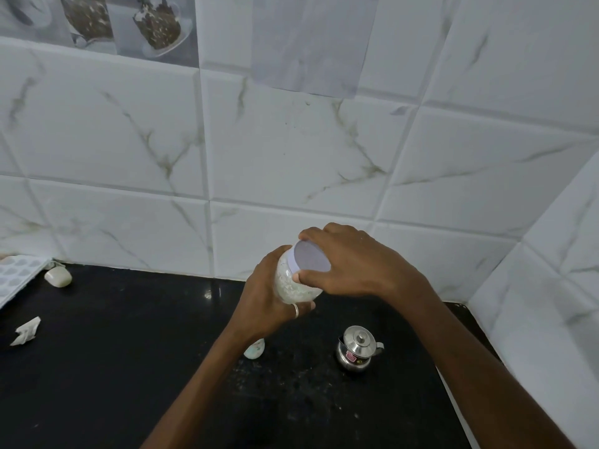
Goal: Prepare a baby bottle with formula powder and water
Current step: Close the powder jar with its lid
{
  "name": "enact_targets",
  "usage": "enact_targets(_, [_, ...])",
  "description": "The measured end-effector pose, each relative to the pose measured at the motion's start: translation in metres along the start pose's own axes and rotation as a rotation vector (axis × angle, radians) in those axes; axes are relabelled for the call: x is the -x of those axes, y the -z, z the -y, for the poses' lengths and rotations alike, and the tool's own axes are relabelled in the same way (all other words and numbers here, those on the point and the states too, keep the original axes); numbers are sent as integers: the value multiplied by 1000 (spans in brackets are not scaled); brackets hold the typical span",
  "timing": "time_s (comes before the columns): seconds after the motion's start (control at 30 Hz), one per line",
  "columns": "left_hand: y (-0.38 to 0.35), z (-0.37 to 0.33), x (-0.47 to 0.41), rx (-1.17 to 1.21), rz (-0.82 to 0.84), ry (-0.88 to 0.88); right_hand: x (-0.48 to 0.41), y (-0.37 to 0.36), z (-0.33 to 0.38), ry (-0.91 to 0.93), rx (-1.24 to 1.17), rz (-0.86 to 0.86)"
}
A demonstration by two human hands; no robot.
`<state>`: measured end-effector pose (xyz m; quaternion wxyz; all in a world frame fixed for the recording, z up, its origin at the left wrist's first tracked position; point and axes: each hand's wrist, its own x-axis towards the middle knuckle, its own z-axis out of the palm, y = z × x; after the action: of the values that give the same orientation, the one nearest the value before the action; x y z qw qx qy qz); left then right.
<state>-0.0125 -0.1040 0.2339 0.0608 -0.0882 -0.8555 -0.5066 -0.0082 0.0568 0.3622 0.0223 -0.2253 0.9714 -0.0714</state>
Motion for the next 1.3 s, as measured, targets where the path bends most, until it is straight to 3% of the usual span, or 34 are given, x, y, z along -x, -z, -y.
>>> enact_targets(0.3, [-10,-9,20,99,-272,-182,5,-16,26,-263,59,-217])
enact_targets(0.63, [-8,-5,15,157,-99,-159,12,-12,20,-305,124,-244])
enact_targets(0.73, [0,-4,10,171,12,-138,13,-6,11,-218,114,-265])
enact_targets(0.87, [21,-11,1,144,187,-128,17,10,-5,43,-124,-70])
enact_targets(1.03, [50,-10,-16,136,425,-202,16,21,-12,312,-79,66])
enact_targets(1.2, [56,-16,-23,130,515,-210,12,23,-12,371,-5,130])
enact_targets(1.3, [51,-11,-21,150,463,-199,14,23,-8,349,-13,95])
